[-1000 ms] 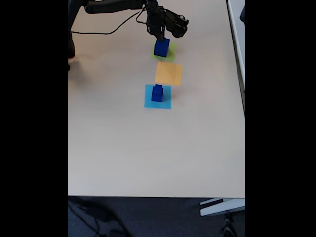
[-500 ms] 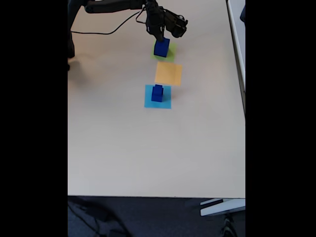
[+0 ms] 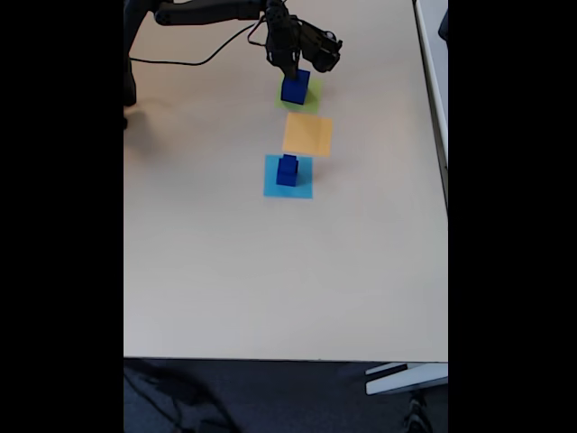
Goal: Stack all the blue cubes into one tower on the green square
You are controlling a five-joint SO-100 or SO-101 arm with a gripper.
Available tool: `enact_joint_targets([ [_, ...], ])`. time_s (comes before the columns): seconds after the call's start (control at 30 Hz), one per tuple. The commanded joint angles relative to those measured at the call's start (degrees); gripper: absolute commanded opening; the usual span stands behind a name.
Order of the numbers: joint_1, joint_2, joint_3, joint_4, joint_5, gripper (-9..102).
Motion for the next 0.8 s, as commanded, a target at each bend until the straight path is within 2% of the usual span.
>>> enact_joint_targets([
  [0.0,0.6,2.1,-0.4,-1.0,-0.8,6],
  [0.4,0.4,1.5,-3.3,-0.4,-3.0,11],
  [0.77,0.8,-1.0,-18.6,7.6,-6.0,12],
])
